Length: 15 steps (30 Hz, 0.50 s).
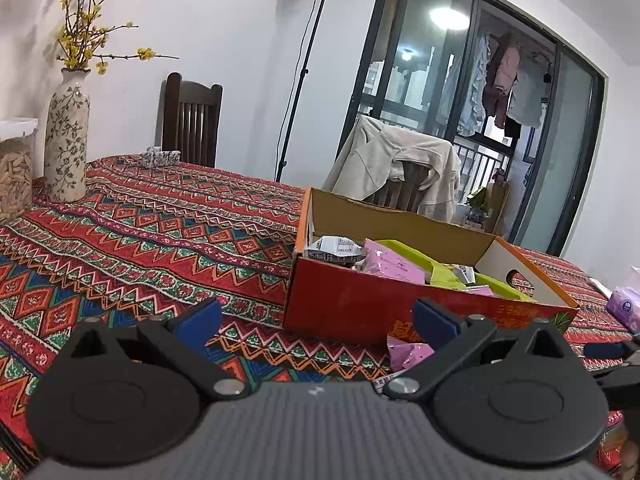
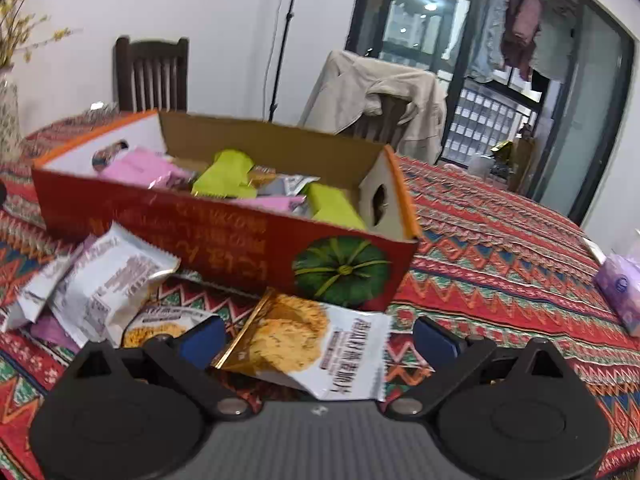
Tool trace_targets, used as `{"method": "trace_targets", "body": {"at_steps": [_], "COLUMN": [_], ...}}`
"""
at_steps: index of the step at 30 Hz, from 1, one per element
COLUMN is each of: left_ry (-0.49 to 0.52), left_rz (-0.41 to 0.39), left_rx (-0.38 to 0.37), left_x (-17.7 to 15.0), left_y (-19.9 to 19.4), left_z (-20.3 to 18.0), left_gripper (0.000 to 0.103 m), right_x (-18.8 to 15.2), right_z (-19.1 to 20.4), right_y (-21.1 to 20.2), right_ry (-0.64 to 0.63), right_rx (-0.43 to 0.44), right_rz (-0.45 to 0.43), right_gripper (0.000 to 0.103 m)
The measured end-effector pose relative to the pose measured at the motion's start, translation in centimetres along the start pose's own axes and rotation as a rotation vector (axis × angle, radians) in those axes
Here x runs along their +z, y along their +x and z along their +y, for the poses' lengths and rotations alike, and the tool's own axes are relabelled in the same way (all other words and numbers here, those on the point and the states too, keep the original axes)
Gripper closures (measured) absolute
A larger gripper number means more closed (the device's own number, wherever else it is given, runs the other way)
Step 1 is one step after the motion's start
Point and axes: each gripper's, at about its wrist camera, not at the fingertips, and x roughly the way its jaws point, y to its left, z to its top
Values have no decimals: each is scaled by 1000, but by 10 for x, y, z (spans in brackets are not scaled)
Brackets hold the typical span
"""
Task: Organize snacks
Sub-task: 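Grasp another white-wrapped cookie packet with the right gripper and lift it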
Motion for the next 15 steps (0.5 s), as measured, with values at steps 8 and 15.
{"method": "trace_targets", "body": {"at_steps": [8,15], "left_ry": [-14,-21], "left_rz": [30,35], "left_rx": [6,7], "left_x": [0,-1], "left_y": [5,6], "left_z": [2,3], "left_gripper": [0,0], "right_x": [-9,-15], "right_z": [6,8], "right_y": [-3,-17], "right_ry": [-18,-27], "right_rx": [56,65], "right_rz": [-23,-73], "right_gripper": [34,83]}}
